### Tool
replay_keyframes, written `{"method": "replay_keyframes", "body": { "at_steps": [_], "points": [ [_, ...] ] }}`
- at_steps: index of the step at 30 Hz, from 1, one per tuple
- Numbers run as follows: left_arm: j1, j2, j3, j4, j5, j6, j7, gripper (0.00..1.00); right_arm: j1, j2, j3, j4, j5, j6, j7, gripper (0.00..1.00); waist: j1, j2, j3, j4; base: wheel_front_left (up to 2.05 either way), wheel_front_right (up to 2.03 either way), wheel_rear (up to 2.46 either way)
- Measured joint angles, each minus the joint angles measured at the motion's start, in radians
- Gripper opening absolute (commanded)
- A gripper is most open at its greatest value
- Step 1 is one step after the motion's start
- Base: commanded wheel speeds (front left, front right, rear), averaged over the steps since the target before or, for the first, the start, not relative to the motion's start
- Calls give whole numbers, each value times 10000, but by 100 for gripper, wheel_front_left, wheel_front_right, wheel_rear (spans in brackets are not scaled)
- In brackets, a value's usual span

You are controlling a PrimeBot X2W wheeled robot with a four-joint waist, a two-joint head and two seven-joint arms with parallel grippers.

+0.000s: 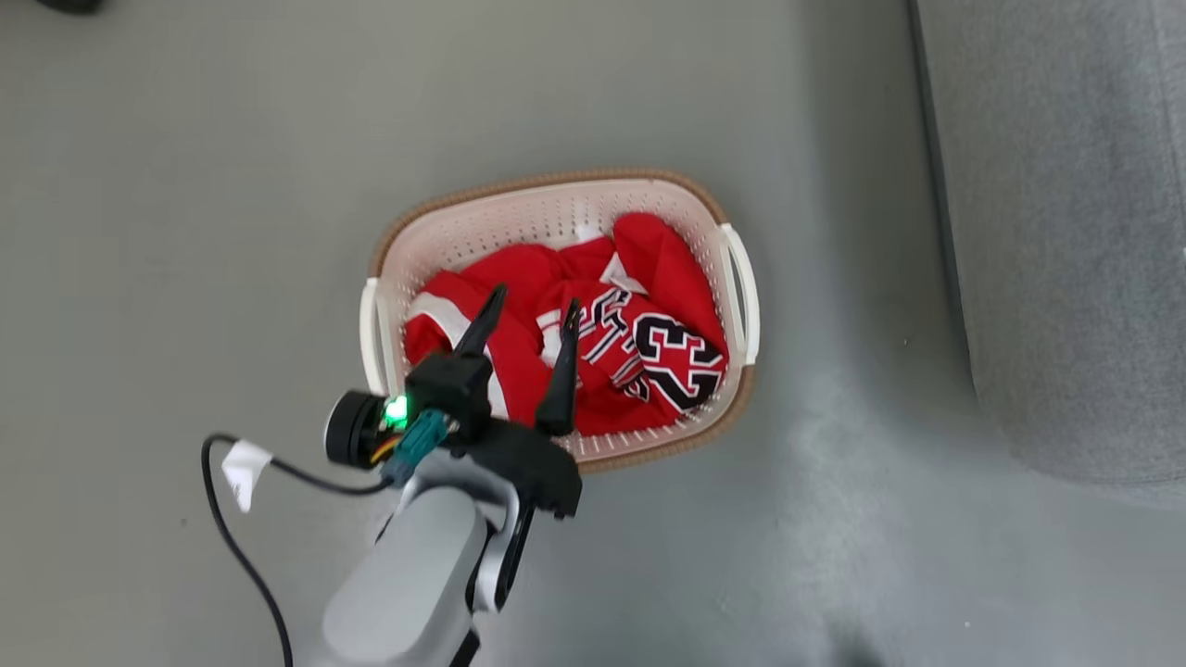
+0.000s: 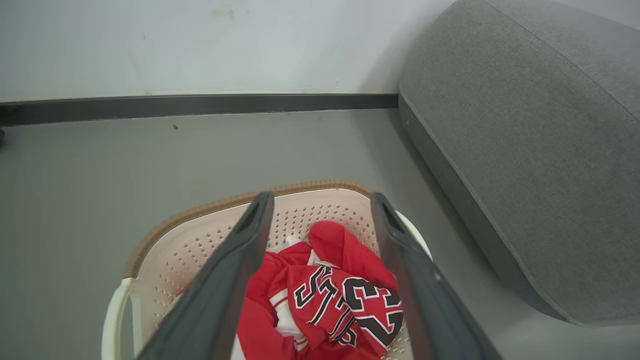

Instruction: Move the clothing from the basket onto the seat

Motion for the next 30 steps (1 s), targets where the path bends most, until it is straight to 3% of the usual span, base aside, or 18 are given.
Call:
{"method": "replay_keyframes", "body": {
  "at_steps": [15,30],
  "points": [
    [-2442,0,-2102,1835,-1860,8,420,100,-482,-545,81,-855,267,2,0,100,-1,0,1762,-496,0,0,0],
    [-3850,-8,-2575,3628,-2748,8,1528,100,-830,-863,161,-1818,631,10,-2,100,-2,0,2840,-1133,0,0,0]
  ]
}}
